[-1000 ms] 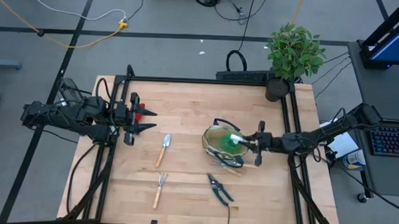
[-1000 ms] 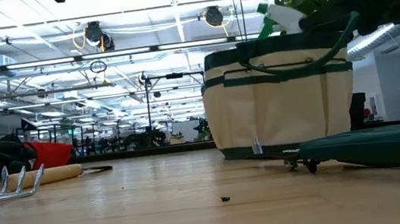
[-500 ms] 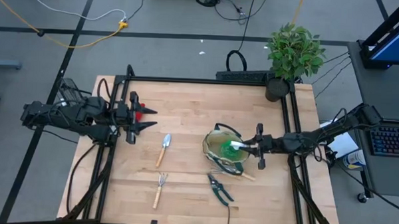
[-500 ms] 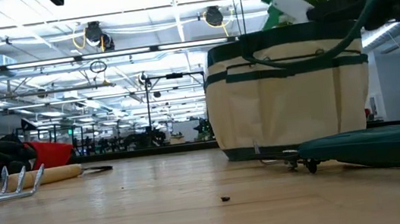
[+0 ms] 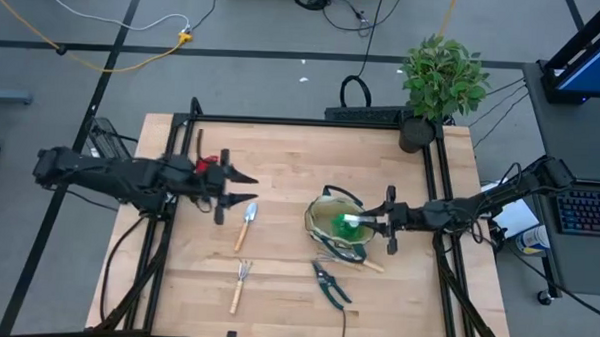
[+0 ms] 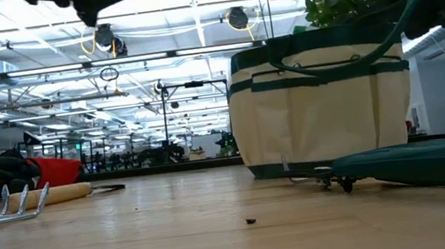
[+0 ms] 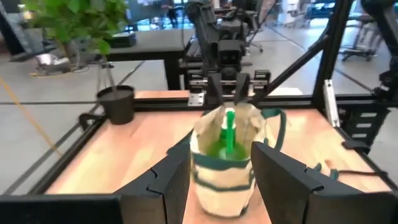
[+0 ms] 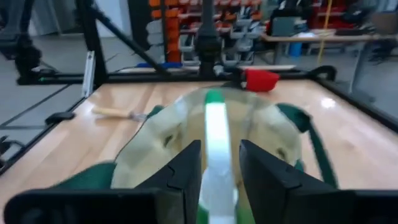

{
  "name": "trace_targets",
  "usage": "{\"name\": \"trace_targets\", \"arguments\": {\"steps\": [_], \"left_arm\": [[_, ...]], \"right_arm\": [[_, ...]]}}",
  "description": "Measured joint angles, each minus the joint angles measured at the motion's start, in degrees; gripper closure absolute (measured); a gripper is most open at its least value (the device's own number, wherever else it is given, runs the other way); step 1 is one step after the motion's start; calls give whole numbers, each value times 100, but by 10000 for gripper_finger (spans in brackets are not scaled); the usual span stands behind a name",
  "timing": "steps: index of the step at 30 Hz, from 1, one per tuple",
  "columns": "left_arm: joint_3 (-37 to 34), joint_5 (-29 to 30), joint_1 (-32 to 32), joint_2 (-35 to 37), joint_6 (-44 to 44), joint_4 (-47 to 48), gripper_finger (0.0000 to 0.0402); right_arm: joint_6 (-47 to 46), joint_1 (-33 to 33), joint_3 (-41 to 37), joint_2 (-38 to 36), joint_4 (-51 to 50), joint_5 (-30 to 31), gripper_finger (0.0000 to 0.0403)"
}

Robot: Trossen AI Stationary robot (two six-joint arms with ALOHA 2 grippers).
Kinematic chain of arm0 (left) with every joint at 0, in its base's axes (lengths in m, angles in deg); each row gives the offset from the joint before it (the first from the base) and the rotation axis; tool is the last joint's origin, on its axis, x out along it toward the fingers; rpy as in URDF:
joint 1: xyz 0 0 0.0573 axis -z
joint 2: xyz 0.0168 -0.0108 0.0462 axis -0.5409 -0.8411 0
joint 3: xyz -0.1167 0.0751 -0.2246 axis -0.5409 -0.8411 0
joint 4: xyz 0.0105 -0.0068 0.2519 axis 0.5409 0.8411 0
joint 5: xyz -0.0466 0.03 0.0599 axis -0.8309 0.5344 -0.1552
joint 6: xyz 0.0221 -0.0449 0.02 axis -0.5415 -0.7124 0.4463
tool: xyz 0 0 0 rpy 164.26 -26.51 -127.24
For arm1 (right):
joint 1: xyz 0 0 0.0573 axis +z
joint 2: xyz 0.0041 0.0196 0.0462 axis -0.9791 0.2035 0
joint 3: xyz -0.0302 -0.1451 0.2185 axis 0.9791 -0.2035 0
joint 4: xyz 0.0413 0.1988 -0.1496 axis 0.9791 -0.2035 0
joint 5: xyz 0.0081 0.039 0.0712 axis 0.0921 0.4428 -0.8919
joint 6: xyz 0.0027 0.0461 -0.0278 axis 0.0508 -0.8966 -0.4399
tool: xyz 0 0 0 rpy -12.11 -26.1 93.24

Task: Pick & Place Garden tools in Gardening bag
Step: Put the green spray bottle into the white gardening bag

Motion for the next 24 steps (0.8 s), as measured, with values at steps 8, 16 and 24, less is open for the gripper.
{"name": "trace_targets", "arguments": {"steps": [8,16,24], "left_arm": [[0,-450,0,-1225,44,-1460,224],[2,-263,-11,-1422,121,-1496,224],[0,-261,-11,-1418,123,-1494,224]], "right_arm": [[234,-4,16,-2,1187,-280,261],[278,-42,1397,363,-730,-443,236],[-829,-276,3120,1033,-4230,-443,236]]}}
